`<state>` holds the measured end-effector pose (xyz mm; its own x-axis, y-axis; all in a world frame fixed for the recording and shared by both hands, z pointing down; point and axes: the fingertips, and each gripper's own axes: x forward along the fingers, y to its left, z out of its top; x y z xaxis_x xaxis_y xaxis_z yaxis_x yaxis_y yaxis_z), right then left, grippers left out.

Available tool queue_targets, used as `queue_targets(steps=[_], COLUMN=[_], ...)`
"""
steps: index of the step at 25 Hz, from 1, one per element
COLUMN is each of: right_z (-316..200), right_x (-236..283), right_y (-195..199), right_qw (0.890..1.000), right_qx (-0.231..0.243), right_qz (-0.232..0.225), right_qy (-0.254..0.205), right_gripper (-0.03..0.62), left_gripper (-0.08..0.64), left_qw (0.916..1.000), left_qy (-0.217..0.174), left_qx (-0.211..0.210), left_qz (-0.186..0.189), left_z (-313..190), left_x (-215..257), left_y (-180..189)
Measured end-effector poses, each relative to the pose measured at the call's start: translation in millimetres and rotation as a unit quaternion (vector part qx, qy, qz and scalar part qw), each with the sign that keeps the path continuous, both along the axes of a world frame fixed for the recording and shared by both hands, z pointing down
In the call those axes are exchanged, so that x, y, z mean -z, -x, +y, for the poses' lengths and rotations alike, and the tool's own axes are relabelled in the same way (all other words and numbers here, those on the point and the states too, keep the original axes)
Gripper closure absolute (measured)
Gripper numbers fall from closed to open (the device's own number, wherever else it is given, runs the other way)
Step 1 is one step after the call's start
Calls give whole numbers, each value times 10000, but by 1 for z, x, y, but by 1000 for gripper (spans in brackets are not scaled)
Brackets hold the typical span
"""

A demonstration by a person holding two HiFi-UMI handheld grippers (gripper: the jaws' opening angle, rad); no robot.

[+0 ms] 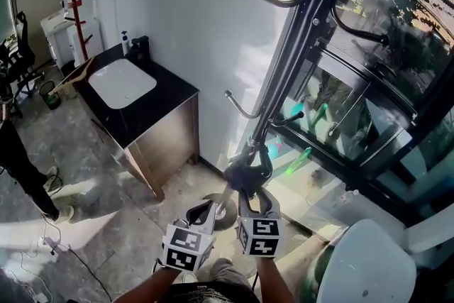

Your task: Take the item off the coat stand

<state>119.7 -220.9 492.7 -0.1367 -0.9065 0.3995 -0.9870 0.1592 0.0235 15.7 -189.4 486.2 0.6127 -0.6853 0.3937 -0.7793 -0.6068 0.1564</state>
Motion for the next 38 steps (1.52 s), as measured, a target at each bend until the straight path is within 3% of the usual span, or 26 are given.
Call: queue_targets(steps=[4, 7, 10, 23, 38], right_z=[-13, -18, -19, 7, 56], right_x=[-5, -2, 2, 42, 58], right_y=[-4, -3, -2, 2, 6], right_qw=[9999, 9996, 9992, 9949, 9923], right_qx=[-33, 26, 61, -187, -361], right_qz=[93, 264, 332, 588, 686], right_qy=[53, -67, -217, -800, -970], right_gripper=[449, 537, 560, 568, 568], left_gripper=[557, 557, 557, 557, 557], left_qw=[10000, 10000, 10000, 9994, 9985], left_qy=[-9, -47, -82, -140, -251], left_qx=[-43, -51, -20, -219, -356], left_qz=[30, 28, 49, 212, 326], left_z=[-10, -15, -20, -8, 21], left_x=[1, 4, 7, 12, 23], left_y=[-10, -10, -8, -11, -8])
